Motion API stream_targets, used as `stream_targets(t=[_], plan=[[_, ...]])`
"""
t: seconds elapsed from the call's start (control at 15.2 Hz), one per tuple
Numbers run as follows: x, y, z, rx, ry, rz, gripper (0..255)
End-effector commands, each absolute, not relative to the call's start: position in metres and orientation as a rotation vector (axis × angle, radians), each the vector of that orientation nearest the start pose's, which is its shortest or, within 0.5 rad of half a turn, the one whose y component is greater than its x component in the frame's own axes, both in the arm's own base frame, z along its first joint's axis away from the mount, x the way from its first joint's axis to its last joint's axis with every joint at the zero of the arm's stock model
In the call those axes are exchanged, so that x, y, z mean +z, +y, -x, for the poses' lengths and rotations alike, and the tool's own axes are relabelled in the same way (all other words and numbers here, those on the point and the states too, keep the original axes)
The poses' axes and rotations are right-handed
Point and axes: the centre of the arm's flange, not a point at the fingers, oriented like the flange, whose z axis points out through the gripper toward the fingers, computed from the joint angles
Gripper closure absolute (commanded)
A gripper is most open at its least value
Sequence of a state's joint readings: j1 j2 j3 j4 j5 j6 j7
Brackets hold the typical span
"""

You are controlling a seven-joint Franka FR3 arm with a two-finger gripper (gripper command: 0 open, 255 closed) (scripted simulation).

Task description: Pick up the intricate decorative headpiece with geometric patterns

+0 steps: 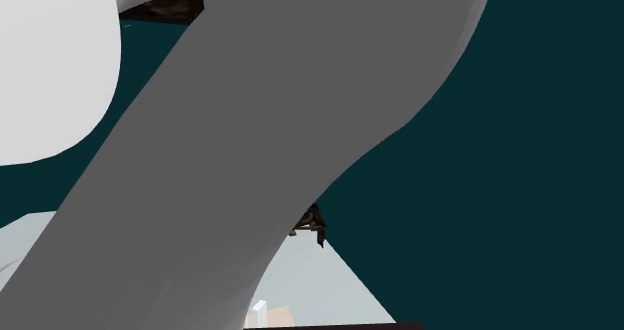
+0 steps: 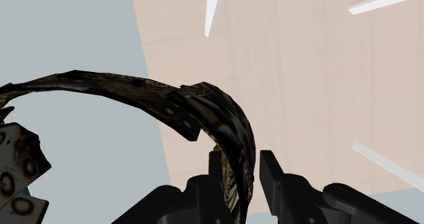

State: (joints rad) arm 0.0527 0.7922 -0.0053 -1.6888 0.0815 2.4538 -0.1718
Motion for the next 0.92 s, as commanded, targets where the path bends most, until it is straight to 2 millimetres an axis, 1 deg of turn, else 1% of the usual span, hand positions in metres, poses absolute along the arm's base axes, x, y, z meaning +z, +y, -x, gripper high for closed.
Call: stream_targets(t=[0.0,0.73,0.86], plan=[[0.145,0.031,-0.669,0.036,-0.242,3.083,255],[0.203,0.031,-0.669,0.036,-0.242,3.083,255],[0.204,0.031,-0.669,0.036,-0.242,3.083,255]])
